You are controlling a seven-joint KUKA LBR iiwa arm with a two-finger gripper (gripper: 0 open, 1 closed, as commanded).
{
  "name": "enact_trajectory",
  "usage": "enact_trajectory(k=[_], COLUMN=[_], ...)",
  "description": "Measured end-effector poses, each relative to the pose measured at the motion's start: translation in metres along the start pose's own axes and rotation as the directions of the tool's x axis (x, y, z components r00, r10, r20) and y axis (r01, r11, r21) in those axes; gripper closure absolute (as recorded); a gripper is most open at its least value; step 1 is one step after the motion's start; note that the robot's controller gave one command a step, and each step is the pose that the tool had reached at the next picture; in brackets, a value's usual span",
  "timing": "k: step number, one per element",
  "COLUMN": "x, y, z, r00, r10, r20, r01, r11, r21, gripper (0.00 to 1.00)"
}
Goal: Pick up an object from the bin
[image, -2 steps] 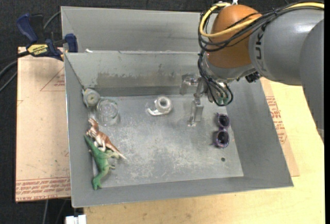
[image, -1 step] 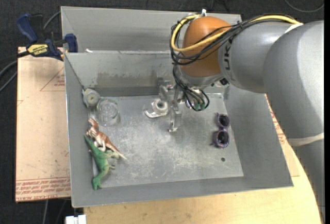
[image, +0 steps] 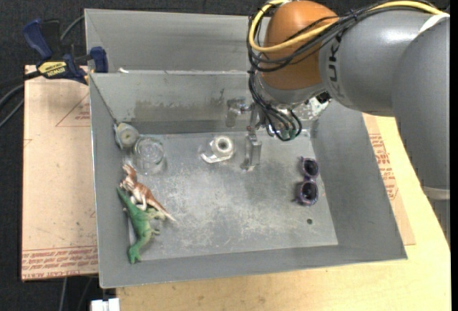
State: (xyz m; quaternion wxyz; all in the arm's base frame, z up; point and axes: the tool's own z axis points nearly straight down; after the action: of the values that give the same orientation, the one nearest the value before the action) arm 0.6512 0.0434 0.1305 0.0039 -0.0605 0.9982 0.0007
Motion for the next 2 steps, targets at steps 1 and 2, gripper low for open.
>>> enact_trajectory(k=[1,2], x=[0.007,-0.001], y=[0.004,0.013], z=[0.032,0.059], r00=[0.929,0.993], r10=[-0.369,0.117], r20=[-0.004,0.007], r01=[0.369,-0.117], r11=[0.929,0.993], r21=[-0.005,-0.003], gripper=[0.0,0.0])
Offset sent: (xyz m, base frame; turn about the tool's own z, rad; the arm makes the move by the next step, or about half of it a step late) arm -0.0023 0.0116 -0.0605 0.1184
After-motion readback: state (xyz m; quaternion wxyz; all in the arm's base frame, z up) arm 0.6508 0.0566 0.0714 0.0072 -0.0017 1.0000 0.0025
